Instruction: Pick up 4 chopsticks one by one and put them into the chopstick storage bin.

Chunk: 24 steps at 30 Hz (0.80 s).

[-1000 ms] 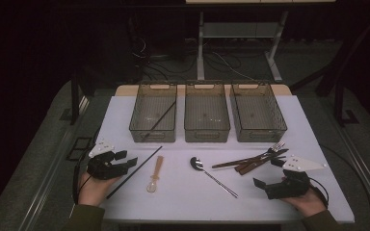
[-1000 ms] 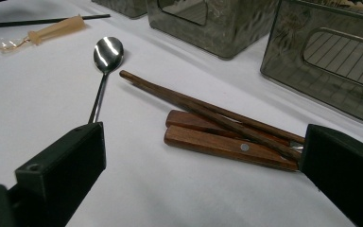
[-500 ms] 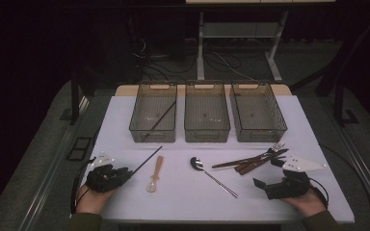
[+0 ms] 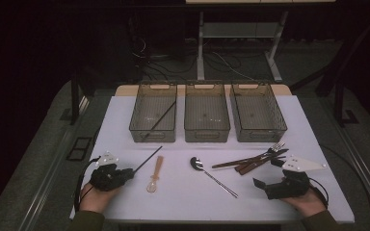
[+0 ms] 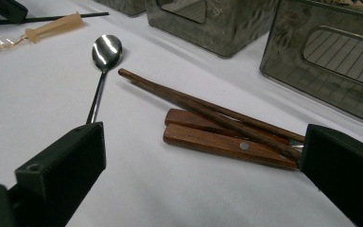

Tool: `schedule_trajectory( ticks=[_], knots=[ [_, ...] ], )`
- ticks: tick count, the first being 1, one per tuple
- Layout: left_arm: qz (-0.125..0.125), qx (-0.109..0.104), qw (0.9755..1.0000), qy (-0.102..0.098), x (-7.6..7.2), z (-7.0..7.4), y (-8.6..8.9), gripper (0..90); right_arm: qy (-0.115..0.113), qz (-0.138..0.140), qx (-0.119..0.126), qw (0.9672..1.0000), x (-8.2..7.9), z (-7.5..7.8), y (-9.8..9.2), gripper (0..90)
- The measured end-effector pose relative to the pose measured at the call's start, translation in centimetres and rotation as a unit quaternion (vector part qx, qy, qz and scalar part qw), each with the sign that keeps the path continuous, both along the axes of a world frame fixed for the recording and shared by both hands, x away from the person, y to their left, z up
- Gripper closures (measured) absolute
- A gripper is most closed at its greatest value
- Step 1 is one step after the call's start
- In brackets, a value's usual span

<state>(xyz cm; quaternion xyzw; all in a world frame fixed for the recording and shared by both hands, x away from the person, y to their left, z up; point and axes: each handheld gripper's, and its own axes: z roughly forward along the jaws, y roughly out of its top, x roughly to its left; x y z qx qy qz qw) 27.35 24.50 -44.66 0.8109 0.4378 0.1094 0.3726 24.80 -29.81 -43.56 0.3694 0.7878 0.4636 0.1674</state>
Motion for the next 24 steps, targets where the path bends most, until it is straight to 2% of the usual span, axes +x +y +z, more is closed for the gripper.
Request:
schedule_trajectory(
  ticks=[9,19,24],
  knots=[
    [-0.002,0.008,1.0000,-0.003,-0.10,-0.03,-0.15,84.4,0.000,0.000,0.000,1.0000,-0.01,0.00,0.00,0.5],
    [-0.002,0.032,0.9993,-0.017,-0.37,0.08,-0.65,85.7,-0.002,0.000,0.000,1.0000,-0.05,0.03,0.03,0.5],
    [-0.001,0.020,0.9998,-0.009,-0.20,0.16,-0.40,85.7,-0.002,0.001,-0.001,1.0000,-0.03,0.02,0.03,0.5]
  ],
)
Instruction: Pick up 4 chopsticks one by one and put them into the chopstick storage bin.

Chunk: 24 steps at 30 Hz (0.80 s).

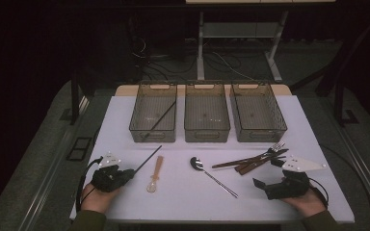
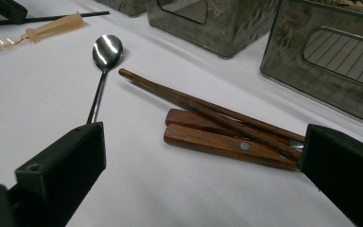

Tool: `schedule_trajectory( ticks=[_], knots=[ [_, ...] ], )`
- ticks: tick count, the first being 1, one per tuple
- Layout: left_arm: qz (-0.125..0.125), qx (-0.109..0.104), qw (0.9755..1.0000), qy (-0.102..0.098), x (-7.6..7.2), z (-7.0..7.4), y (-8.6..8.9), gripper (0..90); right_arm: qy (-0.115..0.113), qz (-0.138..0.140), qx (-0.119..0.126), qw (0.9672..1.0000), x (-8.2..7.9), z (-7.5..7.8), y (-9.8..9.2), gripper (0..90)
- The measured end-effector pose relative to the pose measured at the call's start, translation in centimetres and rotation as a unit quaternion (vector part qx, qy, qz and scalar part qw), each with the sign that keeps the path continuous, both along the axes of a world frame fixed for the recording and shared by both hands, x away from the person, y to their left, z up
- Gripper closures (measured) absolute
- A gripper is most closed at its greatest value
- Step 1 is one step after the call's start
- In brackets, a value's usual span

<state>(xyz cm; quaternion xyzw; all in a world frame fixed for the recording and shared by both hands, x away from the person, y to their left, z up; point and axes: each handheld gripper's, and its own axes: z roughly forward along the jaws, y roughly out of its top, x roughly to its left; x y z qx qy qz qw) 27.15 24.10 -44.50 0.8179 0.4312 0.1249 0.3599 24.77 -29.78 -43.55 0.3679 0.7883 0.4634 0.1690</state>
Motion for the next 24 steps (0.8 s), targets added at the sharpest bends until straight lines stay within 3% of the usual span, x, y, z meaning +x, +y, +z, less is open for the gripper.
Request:
schedule_trajectory(
  ticks=[9,24],
  knots=[
    [-0.003,-0.010,0.9999,-0.005,-0.3,1.0,-0.1,85.6,0.000,0.000,0.000,1.0000,0.0,0.0,0.0,0.5],
    [-0.036,-0.022,0.9989,-0.018,-1.1,2.7,-1.2,85.6,0.001,0.000,-0.001,1.0000,0.0,0.0,0.0,0.5]
  ],
)
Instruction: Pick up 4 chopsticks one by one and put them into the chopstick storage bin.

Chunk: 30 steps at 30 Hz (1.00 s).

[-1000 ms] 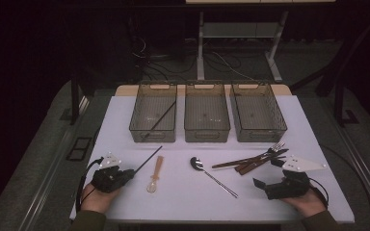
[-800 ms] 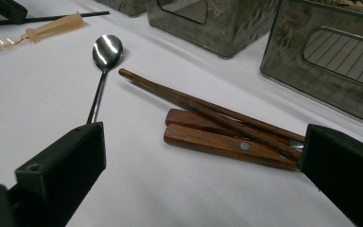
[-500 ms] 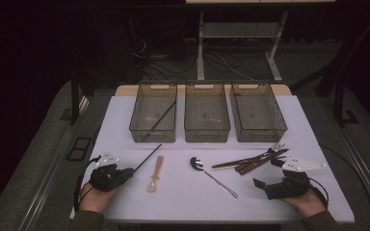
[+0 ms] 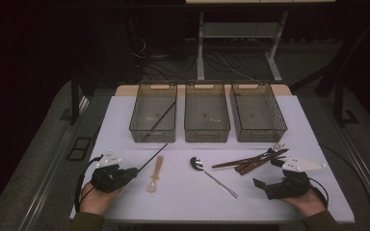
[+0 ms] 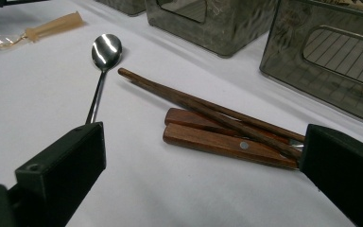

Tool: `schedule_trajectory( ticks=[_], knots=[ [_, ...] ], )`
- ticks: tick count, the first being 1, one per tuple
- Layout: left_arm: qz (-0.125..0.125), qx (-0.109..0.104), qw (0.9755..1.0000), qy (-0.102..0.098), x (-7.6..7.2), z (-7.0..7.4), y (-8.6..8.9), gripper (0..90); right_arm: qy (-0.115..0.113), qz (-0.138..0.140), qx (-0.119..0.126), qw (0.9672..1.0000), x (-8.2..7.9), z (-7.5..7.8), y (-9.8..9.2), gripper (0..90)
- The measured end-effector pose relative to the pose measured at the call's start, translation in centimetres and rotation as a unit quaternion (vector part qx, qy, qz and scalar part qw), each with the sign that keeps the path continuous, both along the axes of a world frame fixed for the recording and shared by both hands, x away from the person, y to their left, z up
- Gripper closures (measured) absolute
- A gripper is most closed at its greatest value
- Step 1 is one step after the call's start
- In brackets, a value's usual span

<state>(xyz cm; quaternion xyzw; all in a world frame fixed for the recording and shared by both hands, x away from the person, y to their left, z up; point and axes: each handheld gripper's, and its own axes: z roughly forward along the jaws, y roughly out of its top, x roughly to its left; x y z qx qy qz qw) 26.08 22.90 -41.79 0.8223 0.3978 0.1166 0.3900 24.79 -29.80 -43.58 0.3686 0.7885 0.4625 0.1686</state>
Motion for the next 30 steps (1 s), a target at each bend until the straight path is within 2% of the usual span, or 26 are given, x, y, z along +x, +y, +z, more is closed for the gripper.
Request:
schedule_trajectory(
  ticks=[14,26,30],
  knots=[
    [-0.021,-0.007,0.9997,-0.009,0.0,0.7,-1.2,85.6,0.004,0.000,0.000,1.0000,0.0,0.0,0.1,0.5],
    [-0.031,-0.026,0.9989,-0.024,1.0,1.8,-2.2,85.6,0.005,0.003,0.000,1.0000,0.0,0.0,0.1,0.5],
    [-0.033,-0.026,0.9988,-0.027,1.5,2.2,-2.6,85.6,0.004,0.001,0.003,1.0000,0.0,0.0,0.1,0.5]
  ],
)
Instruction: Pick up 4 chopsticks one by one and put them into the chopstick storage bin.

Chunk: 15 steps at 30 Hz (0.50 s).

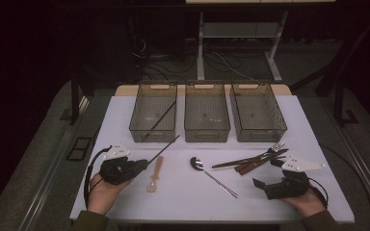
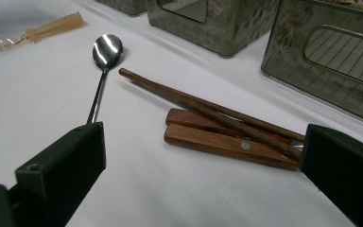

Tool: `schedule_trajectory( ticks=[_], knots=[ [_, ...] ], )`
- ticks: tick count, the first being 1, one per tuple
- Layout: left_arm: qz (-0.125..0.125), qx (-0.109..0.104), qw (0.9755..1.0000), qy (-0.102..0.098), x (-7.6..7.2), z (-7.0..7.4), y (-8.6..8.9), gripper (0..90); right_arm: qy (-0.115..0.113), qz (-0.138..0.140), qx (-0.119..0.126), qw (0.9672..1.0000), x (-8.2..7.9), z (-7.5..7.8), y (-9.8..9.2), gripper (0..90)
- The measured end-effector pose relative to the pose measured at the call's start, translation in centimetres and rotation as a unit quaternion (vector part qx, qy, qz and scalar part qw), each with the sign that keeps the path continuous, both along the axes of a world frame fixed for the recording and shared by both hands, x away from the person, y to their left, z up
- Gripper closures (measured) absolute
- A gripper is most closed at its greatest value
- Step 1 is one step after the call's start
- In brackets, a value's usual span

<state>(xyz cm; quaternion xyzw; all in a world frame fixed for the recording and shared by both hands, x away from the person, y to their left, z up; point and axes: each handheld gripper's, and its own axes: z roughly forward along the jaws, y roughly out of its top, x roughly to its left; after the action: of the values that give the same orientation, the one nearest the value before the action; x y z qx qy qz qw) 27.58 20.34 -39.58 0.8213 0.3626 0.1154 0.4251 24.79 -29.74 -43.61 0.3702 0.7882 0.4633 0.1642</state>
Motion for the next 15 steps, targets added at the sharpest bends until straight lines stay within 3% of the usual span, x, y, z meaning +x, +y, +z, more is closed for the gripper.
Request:
schedule_trajectory(
  ticks=[15],
  knots=[
    [0.010,-0.020,0.9994,-0.024,2.7,1.9,-1.0,85.6,-0.001,-0.003,0.000,1.0000,0.0,-0.1,0.0,0.5]
  ],
)
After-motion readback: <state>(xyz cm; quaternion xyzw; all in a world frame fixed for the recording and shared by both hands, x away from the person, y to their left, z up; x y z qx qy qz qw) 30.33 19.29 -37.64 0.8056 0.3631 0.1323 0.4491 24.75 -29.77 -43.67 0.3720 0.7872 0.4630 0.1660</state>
